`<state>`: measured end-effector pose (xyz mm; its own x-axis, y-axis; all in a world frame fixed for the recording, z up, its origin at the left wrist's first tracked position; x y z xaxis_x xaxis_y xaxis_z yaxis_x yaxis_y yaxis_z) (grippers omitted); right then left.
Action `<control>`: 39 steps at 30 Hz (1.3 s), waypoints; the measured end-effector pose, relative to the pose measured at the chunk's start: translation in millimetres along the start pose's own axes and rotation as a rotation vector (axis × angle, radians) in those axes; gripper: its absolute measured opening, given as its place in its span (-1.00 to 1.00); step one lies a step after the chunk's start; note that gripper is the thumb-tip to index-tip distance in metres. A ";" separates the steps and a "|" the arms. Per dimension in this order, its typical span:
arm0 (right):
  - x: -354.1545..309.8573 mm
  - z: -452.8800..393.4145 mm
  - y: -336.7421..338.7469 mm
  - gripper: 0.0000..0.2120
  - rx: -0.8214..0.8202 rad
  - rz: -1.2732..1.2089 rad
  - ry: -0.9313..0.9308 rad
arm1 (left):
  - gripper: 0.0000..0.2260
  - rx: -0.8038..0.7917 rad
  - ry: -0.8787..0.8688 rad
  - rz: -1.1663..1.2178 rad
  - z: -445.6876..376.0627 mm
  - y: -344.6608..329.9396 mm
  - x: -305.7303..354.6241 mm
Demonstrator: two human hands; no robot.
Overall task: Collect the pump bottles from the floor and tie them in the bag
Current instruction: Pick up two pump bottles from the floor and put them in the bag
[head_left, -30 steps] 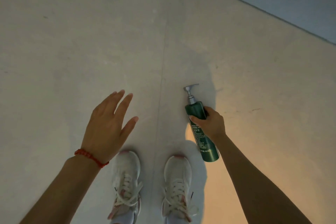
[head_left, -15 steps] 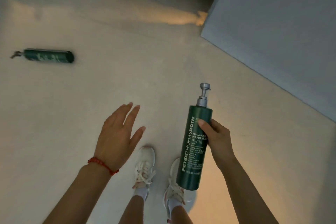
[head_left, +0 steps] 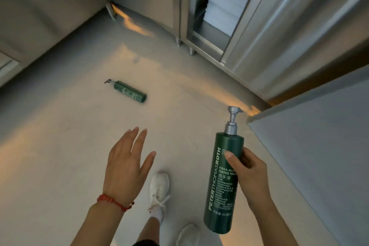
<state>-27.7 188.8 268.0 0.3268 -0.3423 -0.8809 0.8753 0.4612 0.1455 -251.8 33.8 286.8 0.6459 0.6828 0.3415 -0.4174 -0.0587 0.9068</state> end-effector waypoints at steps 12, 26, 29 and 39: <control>-96.2 -129.3 -185.8 -0.87 -0.227 0.080 -0.003 | -0.43 0.080 0.263 0.033 -127.8 87.2 -122.8; -179.2 -316.8 -361.4 -0.88 -0.568 0.282 0.030 | -0.43 0.138 0.497 0.120 -288.9 107.6 -199.4; -169.4 -349.9 -389.5 -0.87 -0.619 0.331 0.030 | -0.45 0.131 0.559 0.216 -315.7 74.7 -215.8; -30.1 -448.6 -462.3 -0.87 -0.714 0.450 -0.006 | -0.56 0.151 0.976 0.714 -384.6 -102.8 -332.8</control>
<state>-602.1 353.1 25.3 0.5939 -0.0050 -0.8045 0.2258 0.9608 0.1607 -669.7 92.7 -15.1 -0.4772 0.7192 0.5049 -0.3614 -0.6844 0.6332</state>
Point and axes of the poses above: each hand's wrist, its own z-axis away from the middle knuckle, its own y-axis out of the back of the hand, x = y × z, the point moved 10 cm from there along -z, towards the middle knuckle, and after that the axes turned 4 degrees about y, right-handed, at the moved point
